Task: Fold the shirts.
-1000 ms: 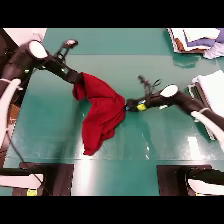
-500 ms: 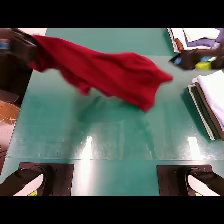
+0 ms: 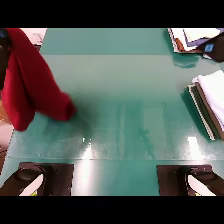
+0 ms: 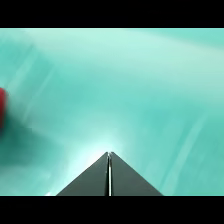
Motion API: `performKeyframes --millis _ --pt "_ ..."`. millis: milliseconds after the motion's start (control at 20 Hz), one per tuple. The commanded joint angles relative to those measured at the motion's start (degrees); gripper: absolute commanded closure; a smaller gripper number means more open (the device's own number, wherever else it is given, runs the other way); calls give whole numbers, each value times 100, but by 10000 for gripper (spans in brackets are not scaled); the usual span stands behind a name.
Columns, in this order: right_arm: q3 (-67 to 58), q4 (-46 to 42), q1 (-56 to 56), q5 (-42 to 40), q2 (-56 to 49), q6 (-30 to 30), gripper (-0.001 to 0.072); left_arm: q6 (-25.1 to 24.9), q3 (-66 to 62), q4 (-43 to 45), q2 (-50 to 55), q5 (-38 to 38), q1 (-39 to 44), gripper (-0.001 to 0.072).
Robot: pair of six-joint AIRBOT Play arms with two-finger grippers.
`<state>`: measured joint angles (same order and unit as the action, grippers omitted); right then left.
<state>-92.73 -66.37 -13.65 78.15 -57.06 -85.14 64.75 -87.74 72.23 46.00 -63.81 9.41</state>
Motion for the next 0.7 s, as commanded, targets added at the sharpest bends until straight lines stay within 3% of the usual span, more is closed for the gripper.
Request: performKeyframes --millis 0,100,300,550,650 --pt "960 295 7 87 13 -92 690 52 404 396 223 -466 -4 679" --pt "1707 535 7 -205 11 -68 689 243 826 221 358 -448 -4 679" --pt "2608 535 7 -1104 13 -72 690 219 1019 -1298 745 -101 173 680" --pt "3132 538 13 -1539 50 -81 690 -177 280 -2061 1123 876 1370 681" --pt "3134 533 33 -1740 136 -90 690 -734 -734 -2345 1325 925 1954 680"
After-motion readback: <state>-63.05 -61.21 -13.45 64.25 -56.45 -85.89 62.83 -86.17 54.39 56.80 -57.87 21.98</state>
